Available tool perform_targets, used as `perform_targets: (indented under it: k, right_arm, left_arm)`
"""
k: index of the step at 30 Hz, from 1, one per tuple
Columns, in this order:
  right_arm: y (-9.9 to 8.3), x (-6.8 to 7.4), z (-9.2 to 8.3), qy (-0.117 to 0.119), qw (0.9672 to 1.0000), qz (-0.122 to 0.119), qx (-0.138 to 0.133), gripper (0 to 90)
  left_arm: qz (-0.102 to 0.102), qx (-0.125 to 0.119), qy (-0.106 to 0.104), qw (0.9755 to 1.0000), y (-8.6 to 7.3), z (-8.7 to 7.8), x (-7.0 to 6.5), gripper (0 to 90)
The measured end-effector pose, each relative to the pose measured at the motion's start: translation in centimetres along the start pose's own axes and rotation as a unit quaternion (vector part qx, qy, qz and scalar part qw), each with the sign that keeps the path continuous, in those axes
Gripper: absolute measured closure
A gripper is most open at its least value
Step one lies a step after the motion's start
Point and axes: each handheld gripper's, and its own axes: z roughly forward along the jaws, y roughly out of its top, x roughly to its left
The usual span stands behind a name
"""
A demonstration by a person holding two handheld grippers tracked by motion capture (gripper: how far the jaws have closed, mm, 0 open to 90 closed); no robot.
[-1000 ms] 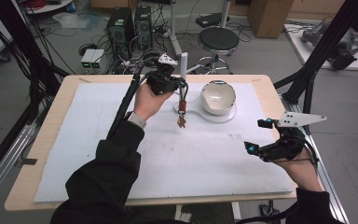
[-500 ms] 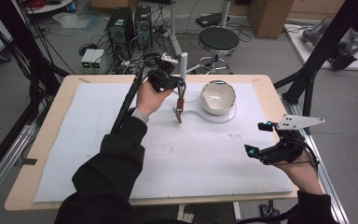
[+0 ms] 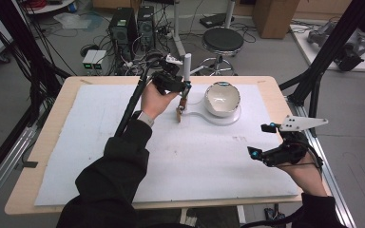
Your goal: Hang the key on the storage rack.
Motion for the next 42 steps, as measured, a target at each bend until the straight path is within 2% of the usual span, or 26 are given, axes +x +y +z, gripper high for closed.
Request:
perform_targets:
  k: [2,3,4,5,7,10,14,16,18,22,26,29,32,35,37,42]
  right_arm:
    - [0.0,-0.1,0.0,-0.002,1.0,0.002,-0.002,2.5]
    - [0.0,-0.1,0.0,-0.004,1.0,0.005,-0.003,2.5]
    - [0.1,-0.1,0.1,-0.006,1.0,0.004,-0.004,2.5]
    - [0.1,-0.2,0.1,-0.006,1.0,0.006,-0.004,2.5]
    - [0.2,-0.2,0.1,-0.007,0.9999,0.003,-0.007,2.4]
    - [0.3,-0.3,0.2,-0.003,0.9999,0.004,-0.013,2.4]
    - [0.6,-0.7,0.3,-0.011,0.9997,0.009,-0.018,2.4]
    - [0.8,-1.0,0.4,-0.014,0.9996,0.012,-0.022,2.4]
    - [0.9,-1.3,0.5,-0.012,0.9996,0.008,-0.024,2.4]
    - [1.3,-2.2,0.3,-0.008,0.999,0.022,-0.038,2.4]
    - [1.5,-3.2,0.0,-0.01,0.9979,0.032,-0.056,2.4]
    - [1.7,-4.0,0.0,-0.016,0.9971,0.039,-0.064,2.4]
    - [1.8,-4.6,0.1,-0.02,0.9964,0.043,-0.071,2.5]
    - [1.9,-5.2,0.2,-0.023,0.9955,0.053,-0.075,2.4]
    - [2.1,-5.6,0.5,-0.013,0.9945,0.07,-0.076,2.4]
    - [2.6,-6.0,1.7,-0.011,0.995,0.072,-0.068,2.4]
  left_arm:
    - [-0.001,-0.004,-0.009,1.0,0.0,-0.5,0.1,43.9]
    - [-0.003,-0.006,-0.004,1.0,-0.1,-0.7,0.1,36.5]
    - [-0.005,-0.006,-0.009,0.9999,-0.2,-1.0,0.3,24.4]
    - [-0.005,-0.011,-0.02,0.9997,-0.4,-1.4,0.5,19.3]
    - [-0.005,-0.028,-0.031,0.9991,-1.0,-2.3,0.9,15.6]
    - [-0.02,-0.042,-0.063,0.997,-2.1,-3.8,1.7,14.1]
    - [-0.026,-0.059,-0.074,0.9952,-3.8,-6.1,2.3,10.9]
    - [-0.032,-0.083,-0.075,0.9932,-5.0,-7.7,2.8,10.8]
    - [-0.04,-0.089,-0.073,0.9926,-5.9,-9.0,3.3,10.4]
    - [-0.043,-0.091,-0.064,0.9929,-7.6,-11.3,4.1,9.5]
    - [-0.04,-0.099,-0.054,0.9928,-8.9,-13.3,4.3,9.5]
    - [-0.027,-0.104,-0.025,0.9939,-10.3,-14.5,4.3,9.5]
    - [-0.034,-0.102,-0.021,0.994,-11.7,-15.4,4.5,9.5]
    - [-0.032,-0.092,-0.003,0.9953,-12.9,-16.2,4.8,9.5]
    - [-0.034,-0.087,0.023,0.9953,-13.8,-16.9,5.1,9.6]
    - [-0.049,-0.079,0.043,0.9948,-15.8,-18.4,6.2,9.5]
